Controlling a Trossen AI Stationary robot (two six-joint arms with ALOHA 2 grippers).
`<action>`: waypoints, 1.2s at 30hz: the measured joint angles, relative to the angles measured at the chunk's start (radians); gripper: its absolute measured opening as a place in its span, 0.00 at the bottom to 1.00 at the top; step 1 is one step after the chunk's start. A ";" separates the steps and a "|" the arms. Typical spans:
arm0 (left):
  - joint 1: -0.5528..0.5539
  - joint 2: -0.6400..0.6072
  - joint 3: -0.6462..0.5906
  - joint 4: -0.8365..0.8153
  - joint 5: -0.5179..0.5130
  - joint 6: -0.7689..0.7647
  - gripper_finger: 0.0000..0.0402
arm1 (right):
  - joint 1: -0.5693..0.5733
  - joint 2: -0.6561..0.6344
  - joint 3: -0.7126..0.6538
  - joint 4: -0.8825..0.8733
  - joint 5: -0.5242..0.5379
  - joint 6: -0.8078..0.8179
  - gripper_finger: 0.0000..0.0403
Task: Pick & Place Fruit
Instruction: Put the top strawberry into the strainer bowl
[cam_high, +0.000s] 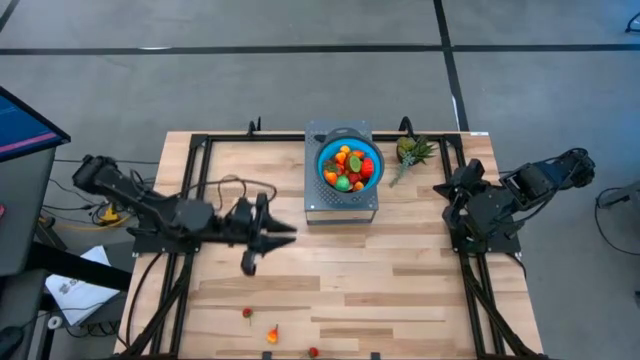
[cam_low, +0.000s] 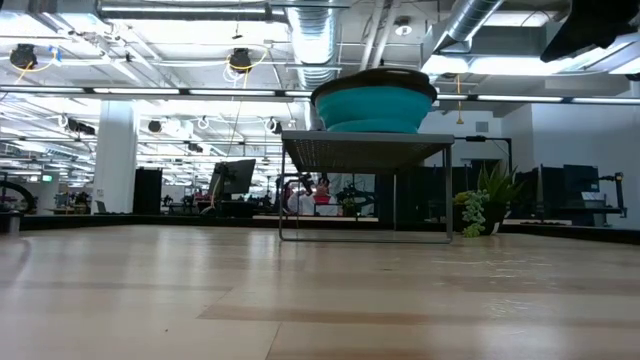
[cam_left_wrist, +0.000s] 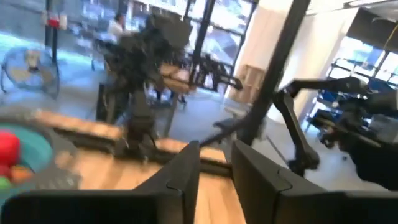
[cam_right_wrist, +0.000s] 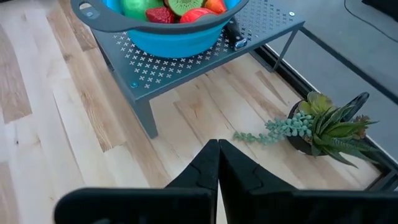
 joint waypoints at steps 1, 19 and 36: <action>-0.029 0.005 -0.001 -0.008 -0.022 -0.018 0.21 | 0.000 0.000 0.000 0.000 0.000 0.008 0.00; -0.295 0.253 0.142 0.019 -0.316 -0.278 0.00 | 0.000 0.001 0.000 0.003 0.000 0.052 0.00; -0.426 0.484 0.203 -0.341 -0.075 -1.628 0.00 | 0.000 0.001 0.000 -0.001 -0.030 0.046 0.00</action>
